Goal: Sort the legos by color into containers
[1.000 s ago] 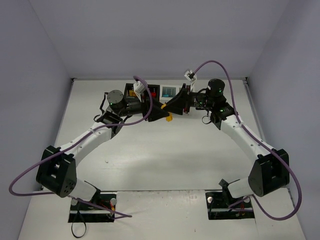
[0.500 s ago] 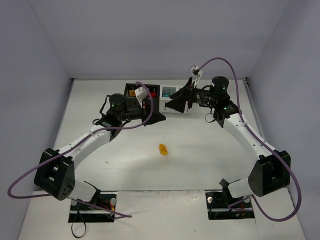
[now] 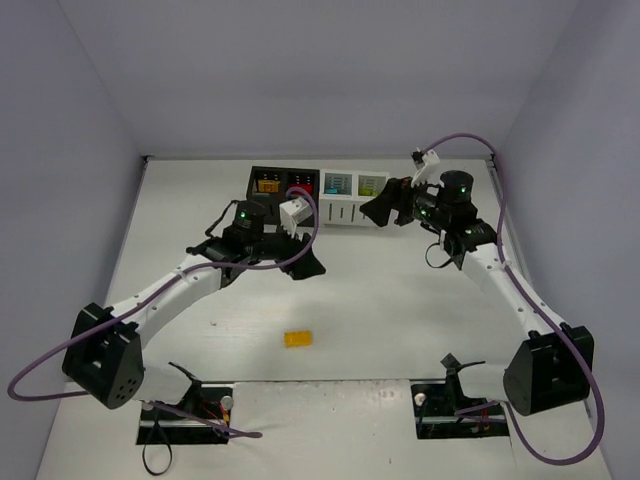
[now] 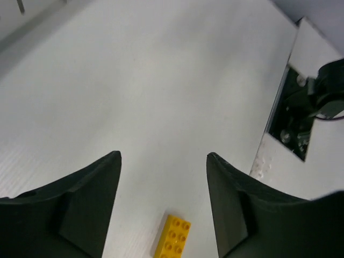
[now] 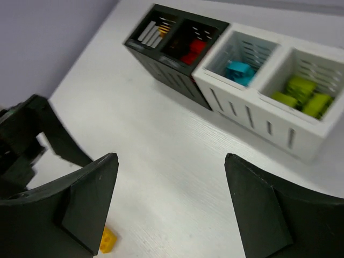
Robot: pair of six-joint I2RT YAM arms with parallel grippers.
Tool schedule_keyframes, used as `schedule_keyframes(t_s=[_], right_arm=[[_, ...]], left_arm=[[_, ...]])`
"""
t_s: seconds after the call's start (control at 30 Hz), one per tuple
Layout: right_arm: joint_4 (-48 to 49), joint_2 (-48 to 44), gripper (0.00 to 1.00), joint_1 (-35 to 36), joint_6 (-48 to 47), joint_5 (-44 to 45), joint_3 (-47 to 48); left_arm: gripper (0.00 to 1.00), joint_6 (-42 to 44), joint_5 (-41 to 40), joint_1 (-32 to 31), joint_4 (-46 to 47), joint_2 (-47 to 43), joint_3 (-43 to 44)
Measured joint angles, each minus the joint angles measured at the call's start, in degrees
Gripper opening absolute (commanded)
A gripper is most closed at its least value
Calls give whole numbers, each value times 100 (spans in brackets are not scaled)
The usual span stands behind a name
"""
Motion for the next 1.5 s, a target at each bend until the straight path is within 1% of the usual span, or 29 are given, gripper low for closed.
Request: schedule_keyframes(t_s=[0.1,0.2,0.33,0.43,0.5,0.6,0.77,1.0,1.17,1.33,1.43,1.5], right_arm=[[-229,-162,78,-15,-11,625,-275],[-358,-262,78,-15,-2,1043,-518],[-474,-293,78,-15,37,1362,-741],[-490,-291,78,-15,83,1416,-789],[-487,-291,78,-15,105,1414,-791],[-468,-267,78,-15,142,1381,-793],[-424,-221,78,-15,164,1298,-927],[-420,-221,78,-15,186,1248,-1045],[-402,-221,78,-15,188,1213,-1088],[-369,-221,77,-15,188,1150,-1091],[-339,-219,77,-15,192,1108,-1091],[-313,-210,77,-15,208,1078,-1091]], left_arm=[[64,101,-684,-273,-852,-197,0],[65,-7,-1425,-577,-1497,-339,-2],[67,-267,-2339,-1099,-1926,-352,-184],[68,-332,-2754,-1539,-2157,-295,-483],[68,-251,-2820,-1725,-2282,-151,-557],[69,85,-2857,-1904,-2457,184,-533],[69,883,-2940,-2264,-2916,833,-98],[69,1746,-2905,-2723,-3294,1335,428],[69,2033,-2997,-2841,-3545,1683,514],[69,2094,-3285,-2861,-3698,1908,518],[64,2103,-3486,-2861,-3703,1941,527],[54,2116,-3558,-2861,-3683,1956,529]])
